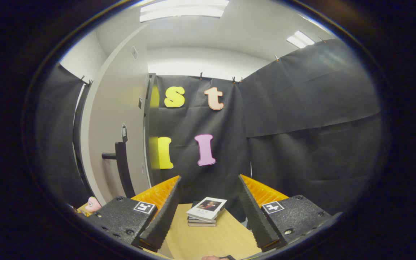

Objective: Open the cabinet door with the right hand, grasp the bottle in the cabinet with the left hand and place it on the coaster, then close the cabinet door with the right hand.

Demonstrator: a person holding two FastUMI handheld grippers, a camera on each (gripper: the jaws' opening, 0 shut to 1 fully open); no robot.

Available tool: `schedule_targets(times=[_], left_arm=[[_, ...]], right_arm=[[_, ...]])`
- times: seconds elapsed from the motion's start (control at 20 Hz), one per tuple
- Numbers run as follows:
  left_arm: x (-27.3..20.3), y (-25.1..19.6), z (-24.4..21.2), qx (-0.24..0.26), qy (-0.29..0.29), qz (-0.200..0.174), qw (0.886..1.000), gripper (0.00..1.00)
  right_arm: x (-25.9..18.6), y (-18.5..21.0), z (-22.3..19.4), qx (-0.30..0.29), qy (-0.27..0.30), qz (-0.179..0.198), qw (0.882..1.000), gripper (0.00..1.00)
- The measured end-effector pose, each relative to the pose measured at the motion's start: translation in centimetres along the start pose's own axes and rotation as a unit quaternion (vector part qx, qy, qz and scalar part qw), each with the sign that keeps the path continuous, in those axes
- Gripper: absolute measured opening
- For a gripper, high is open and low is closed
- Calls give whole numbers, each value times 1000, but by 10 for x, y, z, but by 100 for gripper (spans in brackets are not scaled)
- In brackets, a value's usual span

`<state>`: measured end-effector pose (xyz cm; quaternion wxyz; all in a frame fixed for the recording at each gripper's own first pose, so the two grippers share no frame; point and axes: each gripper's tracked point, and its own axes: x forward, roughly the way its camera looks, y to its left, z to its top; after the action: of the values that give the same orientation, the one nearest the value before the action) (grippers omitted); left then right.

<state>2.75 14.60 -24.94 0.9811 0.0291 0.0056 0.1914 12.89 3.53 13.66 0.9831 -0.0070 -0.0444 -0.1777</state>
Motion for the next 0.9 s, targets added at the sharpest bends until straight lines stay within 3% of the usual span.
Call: schedule_targets(times=[0.2, 0.25, 0.3, 0.35, 0.4, 0.45, 0.5, 0.55, 0.65, 0.7, 0.75, 0.9], left_arm=[[-3, -5, -8, 2, 14, -4, 1000, 52], [-5, -7, -9, 0, 17, -6, 1000, 63], [-5, -7, -9, 1, 18, -9, 1000, 65], [-5, -8, -8, 3, 18, -15, 1000, 77], [-5, -8, -6, 6, 18, -16, 1000, 68], [-6, -8, -5, 8, 18, -17, 1000, 76], [-6, -7, -2, 7, 19, -18, 1000, 78], [-7, -6, 0, 6, 19, -18, 1000, 89], [-10, -4, 6, 1, 20, -19, 1000, 75], [-11, -3, 9, -1, 22, -18, 1000, 80], [-15, -1, 13, -2, 24, -19, 1000, 95], [-20, 2, 32, -4, 16, -24, 1000, 95]], right_arm=[[1, 0, 1, -9, -2, 0, 1000, 93], [2, -1, -1, -9, -1, -1, 1000, 93], [2, -1, -2, -8, 1, -2, 1000, 93], [2, -3, -4, -8, 3, -2, 1000, 93], [3, -3, -6, -6, 4, -3, 1000, 93], [3, -4, -7, -4, 6, -3, 1000, 93], [3, -5, -7, -2, 6, -3, 1000, 93], [1, -5, -7, 1, 5, -2, 1000, 93], [0, -7, -9, 2, 5, -1, 1000, 93], [-3, -9, -10, 3, 6, -1, 1000, 93], [-2, -10, -12, 4, 6, -2, 1000, 93], [0, -14, -20, 6, 6, -3, 1000, 93]])
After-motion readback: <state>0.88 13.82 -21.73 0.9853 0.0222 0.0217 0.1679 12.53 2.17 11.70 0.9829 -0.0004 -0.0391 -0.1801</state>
